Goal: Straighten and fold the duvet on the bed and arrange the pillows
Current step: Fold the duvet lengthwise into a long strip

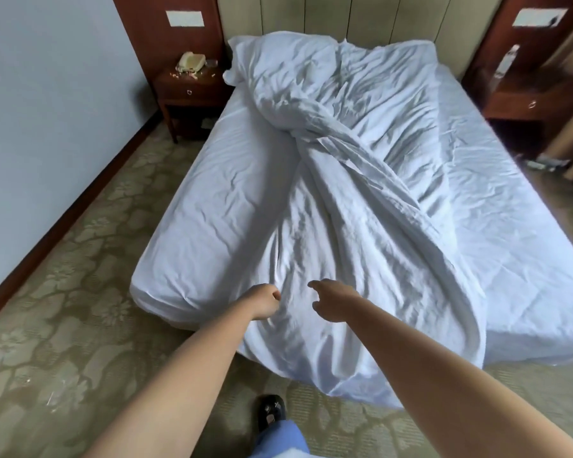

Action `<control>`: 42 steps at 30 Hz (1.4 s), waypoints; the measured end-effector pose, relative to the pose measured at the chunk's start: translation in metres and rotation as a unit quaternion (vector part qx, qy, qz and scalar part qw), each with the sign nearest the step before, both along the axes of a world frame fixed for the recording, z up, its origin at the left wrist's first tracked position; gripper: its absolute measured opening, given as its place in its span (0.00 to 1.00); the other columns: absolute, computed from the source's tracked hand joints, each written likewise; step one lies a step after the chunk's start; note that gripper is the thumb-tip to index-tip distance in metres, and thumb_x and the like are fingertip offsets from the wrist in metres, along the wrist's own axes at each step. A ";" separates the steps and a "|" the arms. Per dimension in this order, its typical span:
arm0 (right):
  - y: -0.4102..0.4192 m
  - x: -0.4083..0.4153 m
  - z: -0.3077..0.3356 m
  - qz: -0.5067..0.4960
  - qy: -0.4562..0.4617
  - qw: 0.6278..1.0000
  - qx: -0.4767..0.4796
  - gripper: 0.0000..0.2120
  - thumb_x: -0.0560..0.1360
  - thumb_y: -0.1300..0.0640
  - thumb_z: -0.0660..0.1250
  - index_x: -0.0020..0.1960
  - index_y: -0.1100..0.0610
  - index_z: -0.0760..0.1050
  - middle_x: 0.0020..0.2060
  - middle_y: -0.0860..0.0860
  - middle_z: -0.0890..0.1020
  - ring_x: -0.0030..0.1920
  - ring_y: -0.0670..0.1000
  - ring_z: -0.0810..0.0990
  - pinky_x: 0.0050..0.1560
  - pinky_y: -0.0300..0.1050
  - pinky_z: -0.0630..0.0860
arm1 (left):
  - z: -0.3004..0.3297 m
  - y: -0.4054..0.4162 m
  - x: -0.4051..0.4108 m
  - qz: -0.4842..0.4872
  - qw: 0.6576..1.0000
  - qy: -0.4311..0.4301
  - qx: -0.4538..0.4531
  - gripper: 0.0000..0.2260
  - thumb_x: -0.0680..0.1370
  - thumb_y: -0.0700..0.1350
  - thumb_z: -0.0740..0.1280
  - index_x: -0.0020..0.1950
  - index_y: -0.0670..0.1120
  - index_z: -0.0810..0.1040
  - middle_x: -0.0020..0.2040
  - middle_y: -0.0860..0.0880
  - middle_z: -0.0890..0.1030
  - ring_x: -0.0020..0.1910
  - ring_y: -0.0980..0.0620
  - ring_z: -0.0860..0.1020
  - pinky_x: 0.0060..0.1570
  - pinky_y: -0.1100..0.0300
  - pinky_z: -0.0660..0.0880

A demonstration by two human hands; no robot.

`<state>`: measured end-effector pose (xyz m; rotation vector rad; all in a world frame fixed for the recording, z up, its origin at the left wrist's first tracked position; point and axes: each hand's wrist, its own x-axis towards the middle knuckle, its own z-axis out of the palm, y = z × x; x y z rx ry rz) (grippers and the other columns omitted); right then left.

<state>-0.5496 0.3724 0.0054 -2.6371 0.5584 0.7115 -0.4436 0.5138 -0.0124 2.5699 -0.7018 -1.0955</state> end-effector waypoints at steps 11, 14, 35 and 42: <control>-0.056 0.055 0.042 -0.105 -0.035 0.993 -0.045 0.27 0.77 0.58 0.57 0.75 0.49 0.58 0.69 0.51 0.68 0.68 0.54 0.69 0.60 0.46 0.70 | 0.044 -0.094 0.085 -0.119 0.991 -0.044 -0.047 0.14 0.77 0.39 0.57 0.60 0.44 0.77 0.62 0.44 0.76 0.60 0.45 0.74 0.57 0.59 0.71; -0.068 0.047 0.038 -0.109 -0.022 0.992 -0.058 0.26 0.77 0.57 0.57 0.75 0.50 0.59 0.68 0.51 0.68 0.68 0.55 0.68 0.60 0.47 0.70 | 0.044 -0.114 0.085 -0.148 0.987 -0.050 -0.041 0.15 0.78 0.40 0.57 0.62 0.45 0.76 0.63 0.45 0.76 0.62 0.46 0.74 0.58 0.60 0.70; -0.293 -0.022 0.027 -0.077 -0.088 0.992 -0.037 0.23 0.76 0.59 0.59 0.71 0.52 0.66 0.65 0.54 0.71 0.67 0.55 0.70 0.62 0.46 0.71 | 0.042 -0.298 -0.012 -0.052 0.998 -0.020 -0.022 0.19 0.77 0.39 0.55 0.67 0.49 0.72 0.66 0.46 0.72 0.62 0.47 0.73 0.58 0.60 0.71; -0.341 -0.003 0.007 -0.063 -0.061 0.996 -0.013 0.22 0.76 0.59 0.58 0.70 0.54 0.68 0.65 0.54 0.70 0.66 0.55 0.70 0.59 0.47 0.70 | 0.027 -0.338 -0.003 -0.017 1.000 0.003 -0.002 0.21 0.78 0.40 0.54 0.70 0.51 0.68 0.67 0.48 0.71 0.58 0.48 0.74 0.55 0.60 0.72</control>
